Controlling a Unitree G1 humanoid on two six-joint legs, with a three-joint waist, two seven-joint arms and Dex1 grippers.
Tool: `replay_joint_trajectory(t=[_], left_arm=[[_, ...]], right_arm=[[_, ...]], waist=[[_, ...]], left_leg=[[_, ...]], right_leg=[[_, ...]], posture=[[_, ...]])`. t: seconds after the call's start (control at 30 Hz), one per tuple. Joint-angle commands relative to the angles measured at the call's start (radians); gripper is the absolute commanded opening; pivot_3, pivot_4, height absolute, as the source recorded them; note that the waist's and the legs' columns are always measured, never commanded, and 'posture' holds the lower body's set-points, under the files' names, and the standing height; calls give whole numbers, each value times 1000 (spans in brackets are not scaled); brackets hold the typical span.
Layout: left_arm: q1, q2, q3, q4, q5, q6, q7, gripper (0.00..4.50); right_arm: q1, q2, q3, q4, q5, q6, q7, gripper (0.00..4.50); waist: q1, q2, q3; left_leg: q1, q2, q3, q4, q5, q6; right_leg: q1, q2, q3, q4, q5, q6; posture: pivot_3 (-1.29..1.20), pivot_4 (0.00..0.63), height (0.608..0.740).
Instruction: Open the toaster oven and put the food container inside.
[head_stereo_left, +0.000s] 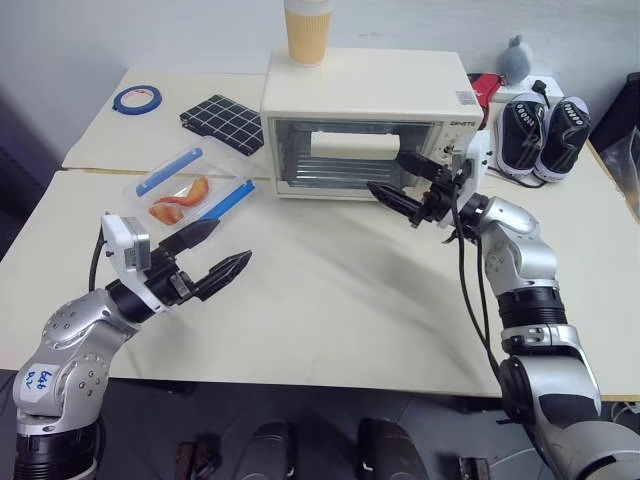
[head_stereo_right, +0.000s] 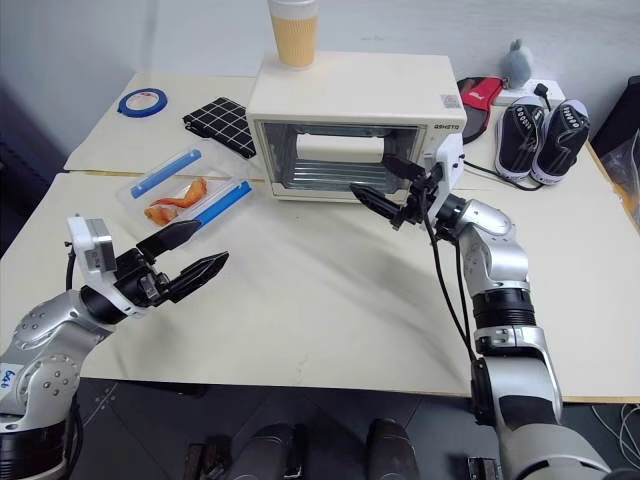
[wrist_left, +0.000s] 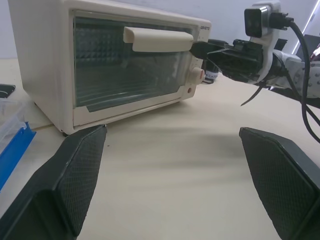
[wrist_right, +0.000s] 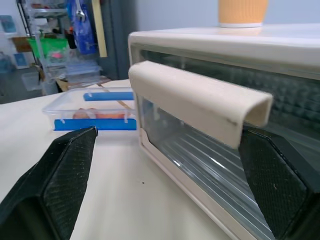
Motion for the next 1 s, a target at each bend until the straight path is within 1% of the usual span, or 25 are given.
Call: replay_joint_trajectory(t=[0.03,0.13,0.23,0.27,0.33,0.4,0.43,0.5,0.63,0.73,0.77,0.87,0.93,1.0], left_arm=[[-6,-2,8,3,14,-20,2,4500],[4,9,6,13,18,-8,-12,4500],[-10,19,23,34,0,2,-29,4500],[-27,23,31,53,-10,6,-36,4313],[-87,36,24,119,39,-33,-42,3882],[-181,23,9,193,64,-52,-26,3298],[-231,7,-3,228,72,-59,-17,2917],[-328,-28,-34,304,105,-85,-2,2403],[-523,-115,-123,515,230,-173,29,1172],[-626,-162,-180,663,312,-247,13,253],[-647,-171,-195,696,326,-263,-6,39],[-689,-182,-238,786,382,-324,-55,39],[-701,-185,-249,814,398,-349,-76,39],[-697,-180,-271,826,421,-352,-101,39]], right_arm=[[3,7,-6,-84,30,-7,51,4475],[119,-24,23,-221,58,62,119,4475],[215,-59,49,-308,36,79,144,4475],[250,-70,58,-327,21,67,153,4493],[301,-75,57,-360,23,69,145,4500],[329,-67,50,-379,28,74,131,4500],[337,-66,50,-382,25,69,127,4500],[343,-61,49,-379,15,57,116,4500],[341,-47,42,-369,3,36,89,4500],[345,-45,40,-369,-2,25,79,4500],[348,-45,38,-370,-4,22,75,4500],[368,-53,28,-381,-12,5,63,4500],[383,-58,21,-392,-10,-3,57,4500],[439,-69,-3,-436,9,-3,50,4500]], waist=[[0,0,0],[0,0,0],[1,0,0],[0,0,0],[1,0,0],[3,0,0],[3,0,0],[4,0,0],[6,0,0],[5,0,0],[2,0,0],[0,0,0],[2,0,0],[4,0,0]], left_leg=[[0,0,0,0,0,0],[0,1,0,0,0,-1],[0,3,0,0,-2,-2],[0,4,1,0,-2,-2],[0,6,2,2,-2,-3],[0,8,1,3,-2,-5],[0,9,1,3,-1,-5],[0,9,1,3,-1,-5],[0,8,2,3,-1,-5],[-1,6,3,3,-1,-5],[-1,6,4,3,-1,-5],[-1,6,6,3,-1,-5],[-1,6,8,3,-1,-5],[-1,7,9,3,-1,-5]], right_leg=[[0,0,0,0,0,0],[0,1,0,0,0,0],[0,4,0,-2,0,0],[0,4,0,-1,0,0],[0,7,1,0,0,0],[0,10,1,0,1,-3],[-1,10,1,0,2,-3],[-1,11,1,0,2,-4],[0,10,1,-1,2,-4],[0,11,0,-1,2,-3],[-1,11,0,-1,2,-3],[-1,12,0,-1,2,-3],[-1,12,0,-1,2,-3],[-1,12,0,-1,2,-3]], posture=[[0,150,740],[0,150,740],[0,150,740],[0,150,740],[0,150,740],[0,150,740],[0,150,740],[0,150,740],[0,150,740],[0,150,740],[0,150,740],[0,150,740],[0,150,740],[0,150,740]])
